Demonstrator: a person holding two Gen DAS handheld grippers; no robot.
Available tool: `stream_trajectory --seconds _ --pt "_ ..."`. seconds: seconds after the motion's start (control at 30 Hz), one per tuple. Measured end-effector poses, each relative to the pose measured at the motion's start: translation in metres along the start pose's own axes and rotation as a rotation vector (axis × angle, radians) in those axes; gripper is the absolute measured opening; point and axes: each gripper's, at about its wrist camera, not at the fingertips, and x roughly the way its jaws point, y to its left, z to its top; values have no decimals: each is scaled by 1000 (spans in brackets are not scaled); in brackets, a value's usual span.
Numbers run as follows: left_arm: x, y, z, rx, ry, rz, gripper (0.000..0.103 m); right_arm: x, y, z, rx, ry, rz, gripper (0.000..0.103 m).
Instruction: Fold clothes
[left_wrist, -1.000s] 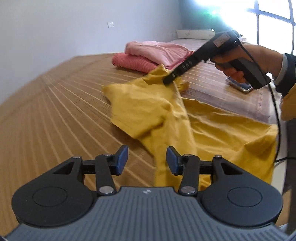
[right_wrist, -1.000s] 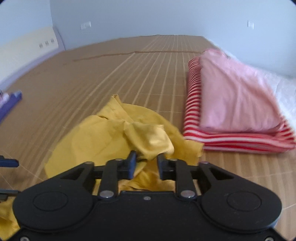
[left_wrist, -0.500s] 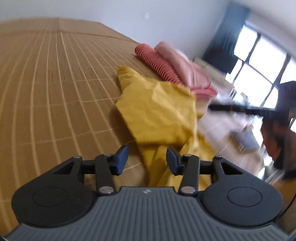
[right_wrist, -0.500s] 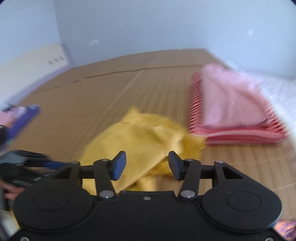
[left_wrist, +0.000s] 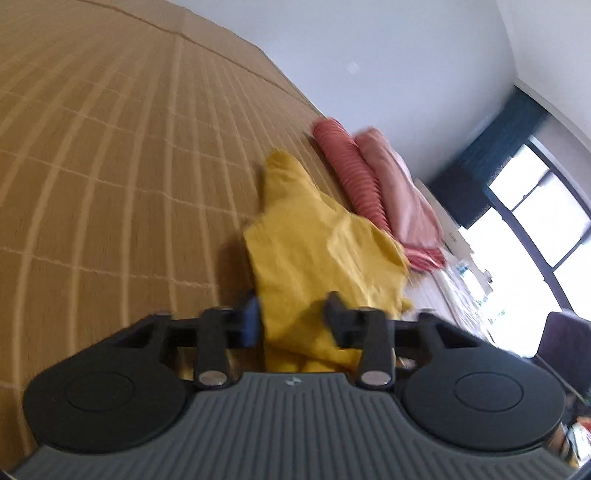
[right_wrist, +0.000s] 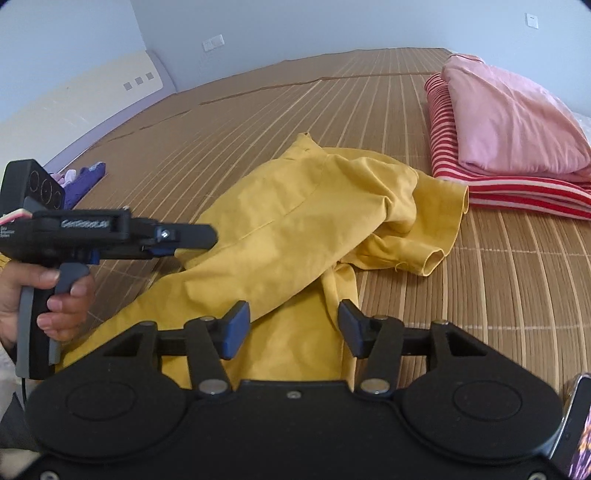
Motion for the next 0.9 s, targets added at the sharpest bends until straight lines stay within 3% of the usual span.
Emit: stream_trajectory --seconds 0.07,0.33,0.47,0.67,0.77,0.9 --pt "-6 -5 1 43 -33 24 14 2 0 -1 1 1 -3 60" --pt "-15 -16 1 109 -36 2 8 4 3 -4 -18 7 -22 63" --pt "-25 -7 4 81 -65 8 5 4 0 -4 -15 5 -17 64" --pt "-59 9 38 142 -156 180 5 4 2 -5 -21 8 -10 69" --pt "-76 25 53 131 -139 202 5 5 4 -5 -30 9 -13 71" --pt "-71 35 44 58 -50 115 7 7 5 -4 -34 16 -13 76"
